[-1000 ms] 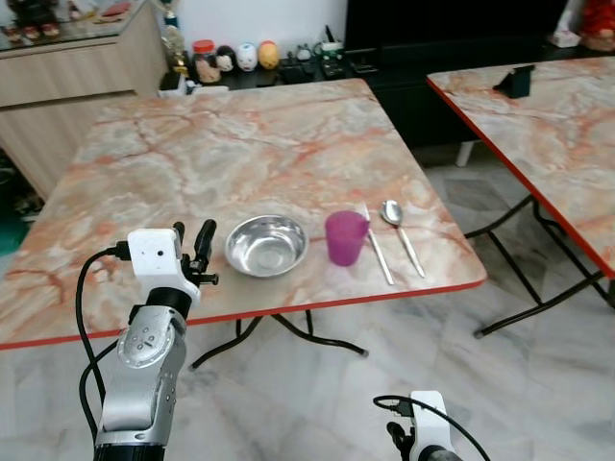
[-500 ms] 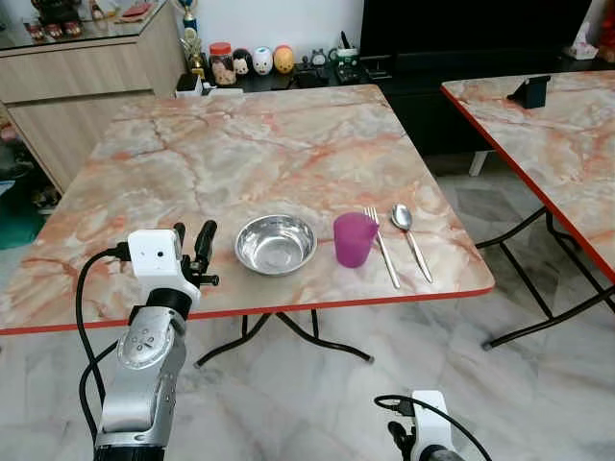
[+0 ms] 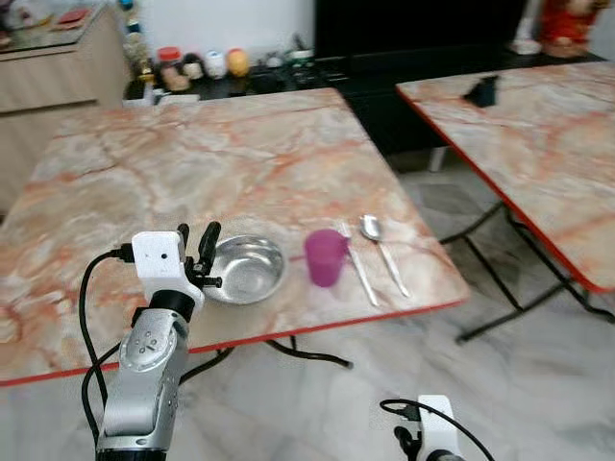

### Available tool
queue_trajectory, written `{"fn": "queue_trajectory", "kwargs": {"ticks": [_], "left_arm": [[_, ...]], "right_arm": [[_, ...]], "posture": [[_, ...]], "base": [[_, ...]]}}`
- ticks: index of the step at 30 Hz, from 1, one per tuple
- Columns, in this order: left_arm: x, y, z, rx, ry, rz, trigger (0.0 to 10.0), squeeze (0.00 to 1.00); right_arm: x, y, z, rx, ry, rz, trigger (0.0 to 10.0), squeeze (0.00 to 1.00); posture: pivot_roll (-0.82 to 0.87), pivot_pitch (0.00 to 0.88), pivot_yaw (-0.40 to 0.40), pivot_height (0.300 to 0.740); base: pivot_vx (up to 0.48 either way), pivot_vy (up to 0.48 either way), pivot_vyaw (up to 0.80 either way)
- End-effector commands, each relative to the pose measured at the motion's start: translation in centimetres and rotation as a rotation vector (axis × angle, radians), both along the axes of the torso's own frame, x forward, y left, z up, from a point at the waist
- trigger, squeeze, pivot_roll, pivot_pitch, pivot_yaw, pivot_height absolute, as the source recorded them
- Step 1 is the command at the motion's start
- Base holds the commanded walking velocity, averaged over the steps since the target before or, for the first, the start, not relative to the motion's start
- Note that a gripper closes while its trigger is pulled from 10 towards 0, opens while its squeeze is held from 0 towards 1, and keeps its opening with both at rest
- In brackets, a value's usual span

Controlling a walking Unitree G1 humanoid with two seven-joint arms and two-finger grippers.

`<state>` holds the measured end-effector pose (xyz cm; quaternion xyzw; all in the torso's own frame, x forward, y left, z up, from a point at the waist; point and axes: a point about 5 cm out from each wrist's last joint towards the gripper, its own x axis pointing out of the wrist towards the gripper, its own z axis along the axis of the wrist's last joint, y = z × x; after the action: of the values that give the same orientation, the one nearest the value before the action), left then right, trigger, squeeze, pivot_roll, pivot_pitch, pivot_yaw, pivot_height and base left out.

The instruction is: Setting the table

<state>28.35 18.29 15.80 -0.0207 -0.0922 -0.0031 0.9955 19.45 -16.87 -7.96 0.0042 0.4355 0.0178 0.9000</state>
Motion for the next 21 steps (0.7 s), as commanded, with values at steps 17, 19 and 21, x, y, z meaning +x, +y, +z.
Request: {"fn": "queue_trajectory", "kwargs": {"ticks": [17, 19, 21], "left_arm": [[0.3, -0.2, -2.0, -0.116, 0.177, -0.042, 10.0, 0.0], [0.2, -0.3, -2.5, -0.143, 0.217, -0.075, 10.0, 0.0], [0.2, -0.4, -2.6, -0.158, 0.229, -0.089, 10.0, 1.0]], "right_arm": [[-0.3, -0.5, -0.1, -0.031, 0.006, 0.01, 10.0, 0.0], [-0.3, -0.5, -0.1, -0.032, 0.006, 0.008, 10.0, 0.0], [-0.2, -0.5, -0.1, -0.032, 0.006, 0.009, 10.0, 0.0]], "posture": [[-0.02, 0.0, 0.031, 0.723], [-0.02, 0.0, 0.032, 0.723], [-0.02, 0.0, 0.032, 0.723]], "base": [[0.068, 0.0, 0.19], [0.0, 0.0, 0.0], [0.0, 0.0, 0.0]]}}
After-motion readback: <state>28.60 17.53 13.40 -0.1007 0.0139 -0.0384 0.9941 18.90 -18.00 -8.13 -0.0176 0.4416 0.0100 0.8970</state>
